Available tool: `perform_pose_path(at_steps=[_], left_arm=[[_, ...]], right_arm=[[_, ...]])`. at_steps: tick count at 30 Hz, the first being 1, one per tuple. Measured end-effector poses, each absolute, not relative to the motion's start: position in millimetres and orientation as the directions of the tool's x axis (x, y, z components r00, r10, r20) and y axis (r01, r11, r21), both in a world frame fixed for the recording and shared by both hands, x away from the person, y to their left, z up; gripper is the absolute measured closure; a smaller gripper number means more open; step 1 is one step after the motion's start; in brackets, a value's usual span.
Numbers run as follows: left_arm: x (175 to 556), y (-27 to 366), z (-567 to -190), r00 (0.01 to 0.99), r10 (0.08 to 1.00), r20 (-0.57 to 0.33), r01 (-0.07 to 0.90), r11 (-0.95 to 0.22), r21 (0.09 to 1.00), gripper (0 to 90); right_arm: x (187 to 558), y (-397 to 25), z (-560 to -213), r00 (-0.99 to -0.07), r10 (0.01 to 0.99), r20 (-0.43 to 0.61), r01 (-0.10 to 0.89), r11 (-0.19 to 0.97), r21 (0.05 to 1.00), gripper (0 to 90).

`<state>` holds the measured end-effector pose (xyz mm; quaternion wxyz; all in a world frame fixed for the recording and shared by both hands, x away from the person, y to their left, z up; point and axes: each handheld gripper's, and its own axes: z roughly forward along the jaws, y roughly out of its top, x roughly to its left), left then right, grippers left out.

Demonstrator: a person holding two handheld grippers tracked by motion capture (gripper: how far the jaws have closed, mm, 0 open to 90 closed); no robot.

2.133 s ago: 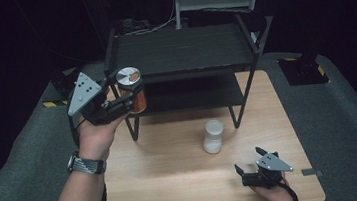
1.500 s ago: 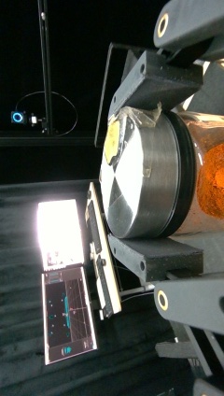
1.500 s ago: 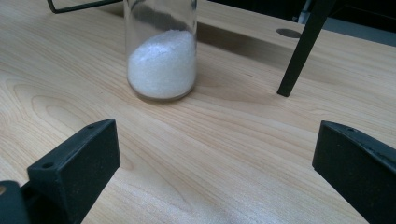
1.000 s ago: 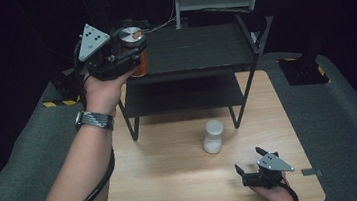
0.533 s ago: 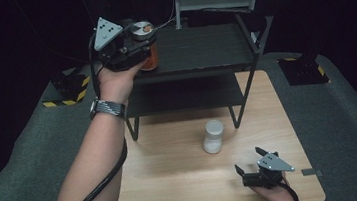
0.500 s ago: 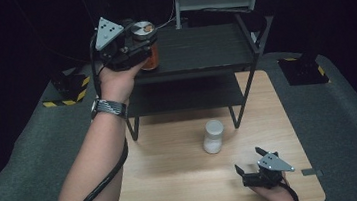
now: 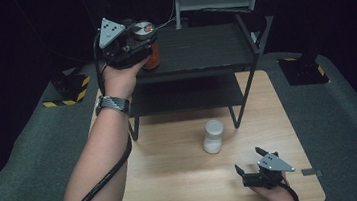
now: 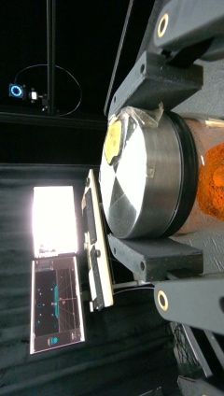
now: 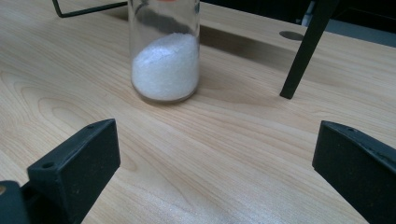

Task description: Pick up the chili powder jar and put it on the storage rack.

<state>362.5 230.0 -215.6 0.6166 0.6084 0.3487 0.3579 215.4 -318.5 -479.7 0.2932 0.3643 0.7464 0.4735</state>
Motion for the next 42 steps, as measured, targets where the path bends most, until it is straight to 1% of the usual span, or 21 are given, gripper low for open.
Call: perform_pose_path(at_steps=[4,24,30,32,33,37,42], left_arm=[[365,232,-217,0.502,0.865,-0.007,-0.010,0.014,1.000,34.7],[362,231,-217,0.502,0.864,0.026,-0.021,-0.018,1.000,33.4],[361,233,-216,0.495,0.869,0.010,-0.002,-0.010,1.000,27.2],[360,234,-216,0.492,0.871,0.006,0.002,-0.008,1.000,22.1],[359,235,-217,0.489,0.872,0.002,0.003,-0.005,1.000,22.1],[355,239,-217,0.488,0.873,-0.009,0.011,0.005,1.000,13.5],[348,242,-216,0.497,0.868,-0.009,0.020,-0.001,1.000,6.9]], right_arm=[[215,-319,-480,-0.564,0.821,-0.093,0.265,0.287,0.921,0.0],[215,-318,-480,-0.564,0.821,-0.093,0.265,0.286,0.921,0.1],[216,-319,-480,-0.564,0.820,-0.092,0.266,0.286,0.920,0.1],[216,-319,-480,-0.565,0.820,-0.092,0.266,0.287,0.920,0.1],[216,-319,-480,-0.565,0.820,-0.092,0.266,0.287,0.920,0.1],[216,-318,-480,-0.565,0.820,-0.095,0.265,0.289,0.920,0.1],[215,-318,-479,-0.566,0.818,-0.100,0.264,0.294,0.919,0.1]])
